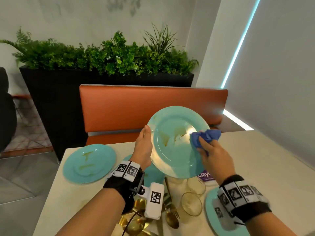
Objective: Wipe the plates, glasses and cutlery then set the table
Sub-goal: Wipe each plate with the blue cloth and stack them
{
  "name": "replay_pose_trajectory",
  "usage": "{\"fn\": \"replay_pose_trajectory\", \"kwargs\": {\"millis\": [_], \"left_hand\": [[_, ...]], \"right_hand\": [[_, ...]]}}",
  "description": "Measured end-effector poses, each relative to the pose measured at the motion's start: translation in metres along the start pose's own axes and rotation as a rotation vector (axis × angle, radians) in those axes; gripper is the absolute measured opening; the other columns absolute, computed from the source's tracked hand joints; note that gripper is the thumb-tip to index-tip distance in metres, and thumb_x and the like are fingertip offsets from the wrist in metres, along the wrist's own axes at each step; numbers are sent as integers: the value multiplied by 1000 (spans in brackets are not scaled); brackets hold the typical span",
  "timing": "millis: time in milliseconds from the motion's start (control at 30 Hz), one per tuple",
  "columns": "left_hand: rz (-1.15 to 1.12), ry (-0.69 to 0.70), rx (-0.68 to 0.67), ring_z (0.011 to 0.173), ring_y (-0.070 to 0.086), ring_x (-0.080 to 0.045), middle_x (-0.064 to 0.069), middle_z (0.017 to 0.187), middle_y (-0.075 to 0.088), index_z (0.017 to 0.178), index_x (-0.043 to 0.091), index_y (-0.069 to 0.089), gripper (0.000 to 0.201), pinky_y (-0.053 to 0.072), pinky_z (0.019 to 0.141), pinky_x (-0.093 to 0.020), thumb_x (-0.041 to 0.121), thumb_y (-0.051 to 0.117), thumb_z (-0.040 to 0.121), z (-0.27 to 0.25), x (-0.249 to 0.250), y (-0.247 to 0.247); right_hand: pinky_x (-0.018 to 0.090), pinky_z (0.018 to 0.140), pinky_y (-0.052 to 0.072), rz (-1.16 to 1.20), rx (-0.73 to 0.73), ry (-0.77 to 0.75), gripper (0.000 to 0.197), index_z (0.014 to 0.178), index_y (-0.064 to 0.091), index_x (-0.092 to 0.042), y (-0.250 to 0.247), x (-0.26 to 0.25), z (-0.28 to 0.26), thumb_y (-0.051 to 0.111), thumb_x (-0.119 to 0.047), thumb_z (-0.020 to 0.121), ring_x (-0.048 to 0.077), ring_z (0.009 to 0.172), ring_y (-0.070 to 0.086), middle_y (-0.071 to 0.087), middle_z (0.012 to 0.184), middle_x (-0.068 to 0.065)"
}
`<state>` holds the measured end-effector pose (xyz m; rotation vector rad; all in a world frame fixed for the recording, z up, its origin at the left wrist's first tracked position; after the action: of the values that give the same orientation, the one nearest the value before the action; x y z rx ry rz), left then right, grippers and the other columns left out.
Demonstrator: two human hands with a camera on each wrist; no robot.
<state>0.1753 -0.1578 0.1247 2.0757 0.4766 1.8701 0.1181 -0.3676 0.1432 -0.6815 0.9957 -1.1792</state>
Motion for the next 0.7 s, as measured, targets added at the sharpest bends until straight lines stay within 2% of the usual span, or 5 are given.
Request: {"fn": "replay_pose_trajectory", "kwargs": {"millis": [100,200,367,533,700], "left_hand": [[-12,57,-20,95,65,-22,-5,107,66,124,15,51,38,55,80,-37,38,32,101,0,3,21],[15,89,-26,98,64,-22,-5,109,65,125,16,51,37,54,79,-35,37,31,101,-1,3,26],[63,85,-88,94,65,-16,-2,110,66,124,18,51,35,56,73,-30,36,30,101,-8,-6,44],[61,146,-59,98,64,-20,-8,115,64,125,11,51,38,53,85,-36,33,31,102,-8,4,37],[89,110,-115,95,66,-15,-3,110,67,120,19,54,34,57,72,-28,35,29,102,-14,5,33]], "right_hand": [[29,46,49,93,-150,-303,33,112,67,-24,12,-11,-29,56,-30,82,27,64,65,66,88,3],[32,67,51,-15,-324,-317,32,120,60,-35,-5,21,-26,49,-32,91,26,87,65,63,105,2],[42,56,51,-3,79,-67,32,120,63,-20,-22,35,12,59,-20,88,40,72,64,64,99,20],[26,54,41,-65,-373,-407,43,115,64,-35,-11,24,-26,36,-44,84,25,72,64,62,86,4],[39,48,49,-36,155,-93,29,112,68,-22,-32,26,16,65,-14,84,38,61,62,62,87,17]]}}
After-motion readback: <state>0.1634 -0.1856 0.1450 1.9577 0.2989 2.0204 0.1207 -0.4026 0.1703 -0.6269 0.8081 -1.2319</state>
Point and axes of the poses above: each hand's wrist, its own z-axis towards the middle knuckle, its own y-axis out of the palm, x = y × z, the point moved 2 cm from there along z, towards the middle knuckle
